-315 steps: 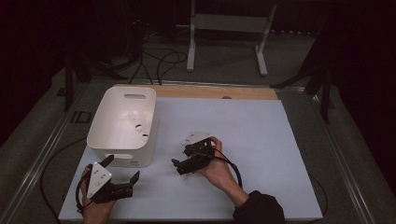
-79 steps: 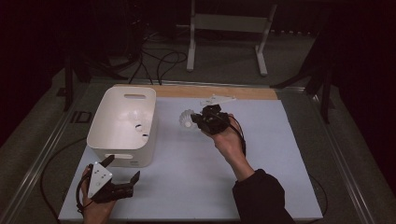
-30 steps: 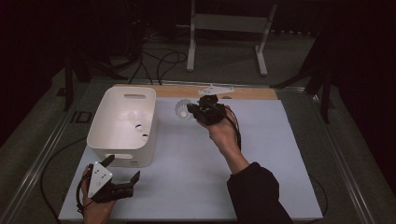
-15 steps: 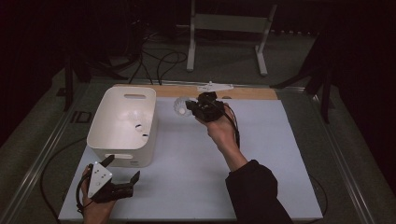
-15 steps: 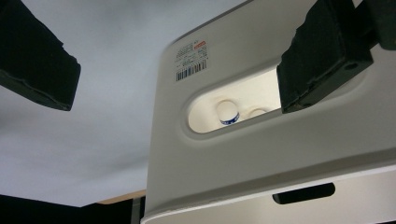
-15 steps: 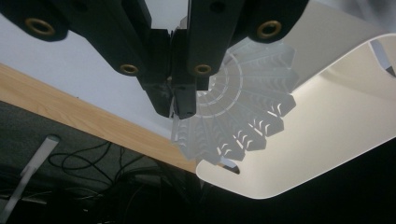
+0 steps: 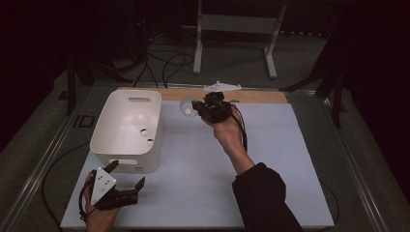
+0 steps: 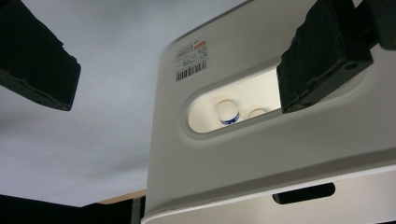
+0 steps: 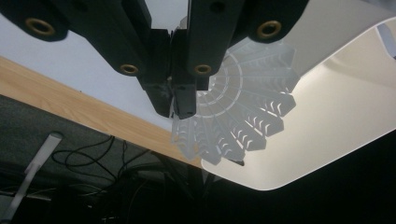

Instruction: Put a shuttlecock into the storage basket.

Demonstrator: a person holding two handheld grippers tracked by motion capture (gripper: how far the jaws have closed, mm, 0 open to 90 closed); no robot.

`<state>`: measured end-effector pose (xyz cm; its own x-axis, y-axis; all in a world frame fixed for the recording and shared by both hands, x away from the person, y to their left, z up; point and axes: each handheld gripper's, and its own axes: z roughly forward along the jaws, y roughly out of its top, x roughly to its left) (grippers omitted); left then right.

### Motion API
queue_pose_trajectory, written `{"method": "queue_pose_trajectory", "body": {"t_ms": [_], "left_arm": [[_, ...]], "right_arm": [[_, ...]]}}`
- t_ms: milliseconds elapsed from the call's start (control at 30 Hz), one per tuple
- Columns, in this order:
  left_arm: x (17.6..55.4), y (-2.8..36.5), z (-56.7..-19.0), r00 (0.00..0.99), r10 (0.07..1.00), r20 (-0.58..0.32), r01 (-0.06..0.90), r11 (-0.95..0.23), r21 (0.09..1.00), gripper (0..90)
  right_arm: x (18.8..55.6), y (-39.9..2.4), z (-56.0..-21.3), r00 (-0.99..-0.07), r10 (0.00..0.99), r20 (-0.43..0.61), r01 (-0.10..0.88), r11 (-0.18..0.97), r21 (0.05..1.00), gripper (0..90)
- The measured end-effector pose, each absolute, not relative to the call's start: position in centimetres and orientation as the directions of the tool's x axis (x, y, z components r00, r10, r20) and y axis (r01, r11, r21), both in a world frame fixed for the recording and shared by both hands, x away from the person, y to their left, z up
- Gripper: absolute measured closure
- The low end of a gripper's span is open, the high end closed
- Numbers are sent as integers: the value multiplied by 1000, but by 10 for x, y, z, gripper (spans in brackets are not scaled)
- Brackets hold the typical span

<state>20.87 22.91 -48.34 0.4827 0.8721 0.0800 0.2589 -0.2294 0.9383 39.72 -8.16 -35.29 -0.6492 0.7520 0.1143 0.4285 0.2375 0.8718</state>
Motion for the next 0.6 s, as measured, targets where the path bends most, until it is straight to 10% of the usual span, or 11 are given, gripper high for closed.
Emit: {"method": "queue_pose_trajectory", "body": {"t_ms": [600], "left_arm": [[209,229,-483,484,872,80,259,-230,938,2]], "right_arm": [[403,-75,-348,-647,755,105,414,232,880,888]]}}
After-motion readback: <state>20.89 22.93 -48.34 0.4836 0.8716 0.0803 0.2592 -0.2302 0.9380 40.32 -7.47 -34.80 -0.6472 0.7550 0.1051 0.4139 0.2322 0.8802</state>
